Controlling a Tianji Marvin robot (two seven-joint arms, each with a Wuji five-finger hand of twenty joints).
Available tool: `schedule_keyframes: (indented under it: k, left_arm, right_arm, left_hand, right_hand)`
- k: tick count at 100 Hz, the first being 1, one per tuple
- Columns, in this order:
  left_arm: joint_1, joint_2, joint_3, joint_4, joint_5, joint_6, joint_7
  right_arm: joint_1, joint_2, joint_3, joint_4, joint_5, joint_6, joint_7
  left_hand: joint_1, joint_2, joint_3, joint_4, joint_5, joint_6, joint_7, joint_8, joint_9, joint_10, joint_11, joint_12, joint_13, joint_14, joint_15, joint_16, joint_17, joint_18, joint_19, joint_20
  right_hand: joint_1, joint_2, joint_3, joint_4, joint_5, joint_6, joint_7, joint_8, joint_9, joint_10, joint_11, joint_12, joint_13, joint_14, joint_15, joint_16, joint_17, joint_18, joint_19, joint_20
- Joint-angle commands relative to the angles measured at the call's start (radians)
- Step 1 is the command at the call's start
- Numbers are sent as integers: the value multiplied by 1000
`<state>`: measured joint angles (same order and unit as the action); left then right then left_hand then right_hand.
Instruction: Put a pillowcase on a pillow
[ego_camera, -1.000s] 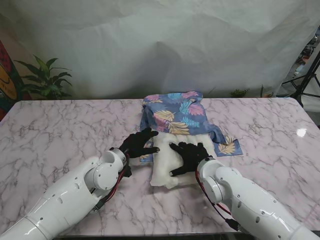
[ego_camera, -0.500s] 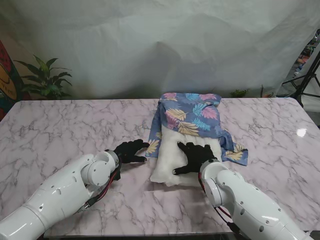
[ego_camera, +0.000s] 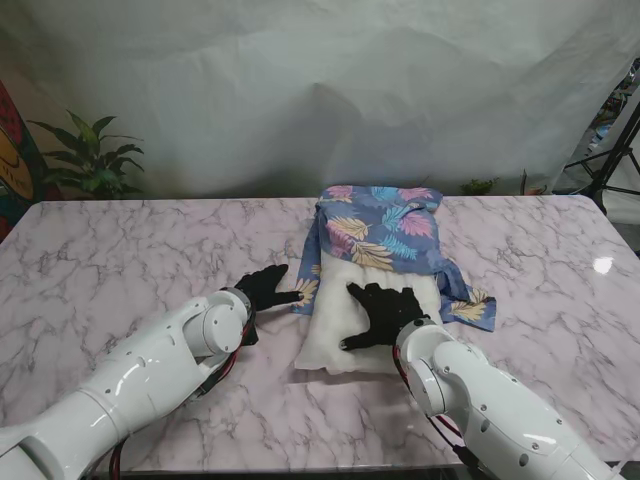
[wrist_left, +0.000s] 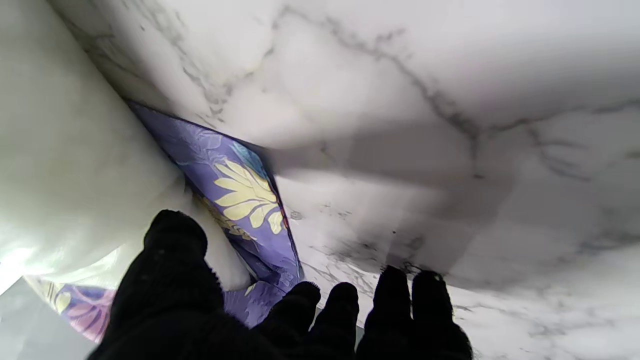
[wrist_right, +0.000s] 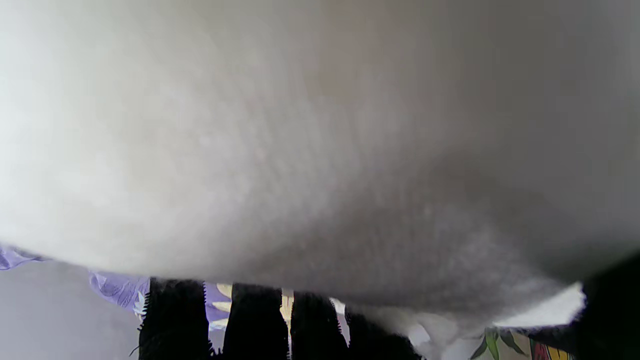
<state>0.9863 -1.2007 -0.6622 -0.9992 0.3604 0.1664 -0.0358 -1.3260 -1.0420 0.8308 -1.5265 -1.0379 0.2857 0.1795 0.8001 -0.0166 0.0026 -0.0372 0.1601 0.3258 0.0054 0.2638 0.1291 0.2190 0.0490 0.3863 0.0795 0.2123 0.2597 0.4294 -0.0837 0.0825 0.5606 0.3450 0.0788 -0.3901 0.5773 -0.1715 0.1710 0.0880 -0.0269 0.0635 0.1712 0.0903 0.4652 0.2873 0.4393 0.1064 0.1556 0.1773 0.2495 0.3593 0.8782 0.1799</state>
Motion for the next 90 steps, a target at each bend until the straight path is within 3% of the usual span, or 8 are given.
schedule_keyframes:
  k: [1, 11, 15, 32, 45, 49, 67, 90]
  left_arm:
    - [-47, -33, 19, 32, -13, 17, -20]
    - [-113, -56, 61, 93, -33, 17, -31]
    - [-136, -65, 78, 117, -49, 18, -48]
    - [-195, -91, 154, 212, -106, -64, -132]
    - [-234, -79, 252, 241, -52, -180, -186]
    - [-244, -72, 278, 238, -35, -198, -204]
    - [-278, -47, 384, 207, 75, -218, -220]
    - [-314, -67, 511, 257, 224, -237, -116]
  right_arm:
    - [-27, -7, 2, -3, 10, -2, -15]
    - [-40, -12, 15, -7, 3, -8, -55]
    - [-43, -14, 19, -8, 9, -8, -64]
    - [-49, -18, 29, -1, 34, -28, -87]
    - [-57, -19, 39, -6, 29, -38, -98]
    - [-61, -20, 42, -9, 31, -36, -103]
    - [-67, -24, 48, -21, 57, -39, -112]
    - [-74, -25, 53, -33, 62, -53, -114]
  left_hand:
    - [1, 1, -21, 5, -26, 5, -16, 9, -30, 14, -33, -29, -15, 7, -29, -7, 31, 30, -4, 5]
    - [48, -29, -16, 10, -25, -41, -23, -13, -29, 8, -35, -69, -17, 0, -51, 6, 34, 25, -37, -2]
    - [64, -43, -12, 12, -24, -46, -22, -17, -28, 4, -34, -72, -17, -2, -52, 9, 34, 25, -43, -3]
    - [153, -120, 9, 17, 31, -159, 67, 67, -25, -39, -13, -48, -11, -21, -41, 32, 39, -1, -74, 4]
    - [172, -172, 18, 14, 36, -205, 83, 67, -30, -25, -19, -41, -15, -33, -40, 34, 41, -17, -82, 2]
    - [54, -229, 223, -12, 14, -203, 117, 11, -28, -14, -34, -70, -20, -32, -62, 41, 42, -16, -104, -2]
    - [-6, -279, 312, -19, -7, -160, 73, -14, -31, 4, -33, -113, -23, -44, -36, 119, 44, -28, -48, 55]
    - [-1, -323, 530, -44, 165, -216, 279, 19, -32, -66, 109, 444, 22, -176, 423, 386, 79, -100, 310, 196]
  right_hand:
    - [36, 17, 0, 39, -15, -22, 5, 127, 7, -22, 72, -2, 85, 2, 124, 49, 44, 1, 108, 63]
    - [108, -32, -9, 36, -40, -31, 67, 534, 17, -46, 260, 69, 177, -28, 167, 72, 117, -14, 146, 77]
    - [142, -57, -11, 37, -34, -43, 143, 580, 55, -53, 279, 75, 221, -40, 182, 82, 152, -19, 163, 82]
    - [271, -130, -45, 43, -49, -87, 631, 324, 196, -73, 287, 84, 350, -72, 184, 107, 257, -30, 194, 90]
    - [286, -106, -61, 51, -59, -94, 717, 264, 215, -76, 288, 86, 367, -74, 183, 114, 266, -29, 195, 93]
    - [290, -89, -73, 55, -61, -94, 741, 226, 218, -74, 288, 87, 367, -75, 181, 117, 267, -26, 194, 95]
    - [299, -60, -71, 61, -58, -91, 750, 220, 223, -71, 284, 85, 371, -75, 182, 119, 264, -14, 193, 96]
    - [306, -39, -84, 67, -48, -90, 753, 213, 227, -71, 281, 84, 370, -94, 185, 122, 251, -3, 184, 94]
